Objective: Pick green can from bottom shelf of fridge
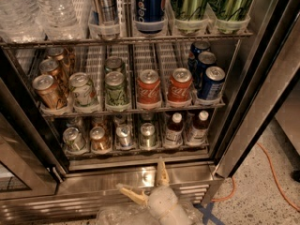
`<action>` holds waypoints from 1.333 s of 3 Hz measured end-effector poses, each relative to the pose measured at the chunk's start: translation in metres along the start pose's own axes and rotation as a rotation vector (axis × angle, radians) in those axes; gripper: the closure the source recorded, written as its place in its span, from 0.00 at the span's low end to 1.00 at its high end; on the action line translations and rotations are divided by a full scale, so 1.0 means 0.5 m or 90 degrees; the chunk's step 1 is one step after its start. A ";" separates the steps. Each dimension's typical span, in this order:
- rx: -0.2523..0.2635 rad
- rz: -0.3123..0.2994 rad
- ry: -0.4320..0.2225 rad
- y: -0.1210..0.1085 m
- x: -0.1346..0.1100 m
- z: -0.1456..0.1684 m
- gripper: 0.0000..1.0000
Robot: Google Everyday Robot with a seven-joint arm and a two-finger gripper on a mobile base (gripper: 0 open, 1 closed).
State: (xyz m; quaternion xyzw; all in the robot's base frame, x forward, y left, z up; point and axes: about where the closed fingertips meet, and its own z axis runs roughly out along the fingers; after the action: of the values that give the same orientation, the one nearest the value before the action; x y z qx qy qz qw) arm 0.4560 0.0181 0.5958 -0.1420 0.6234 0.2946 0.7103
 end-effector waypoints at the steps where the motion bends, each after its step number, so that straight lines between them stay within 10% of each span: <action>1: 0.036 -0.015 0.040 -0.040 0.010 0.012 0.00; 4: 0.069 -0.042 0.075 -0.114 0.038 0.048 0.00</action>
Offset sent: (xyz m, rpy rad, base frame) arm 0.0532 -0.0388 -0.0227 -0.0706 0.1548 -0.1305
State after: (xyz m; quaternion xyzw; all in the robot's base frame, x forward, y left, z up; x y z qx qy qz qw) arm 0.5100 -0.0086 0.5721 -0.1413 0.6742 0.2281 0.6881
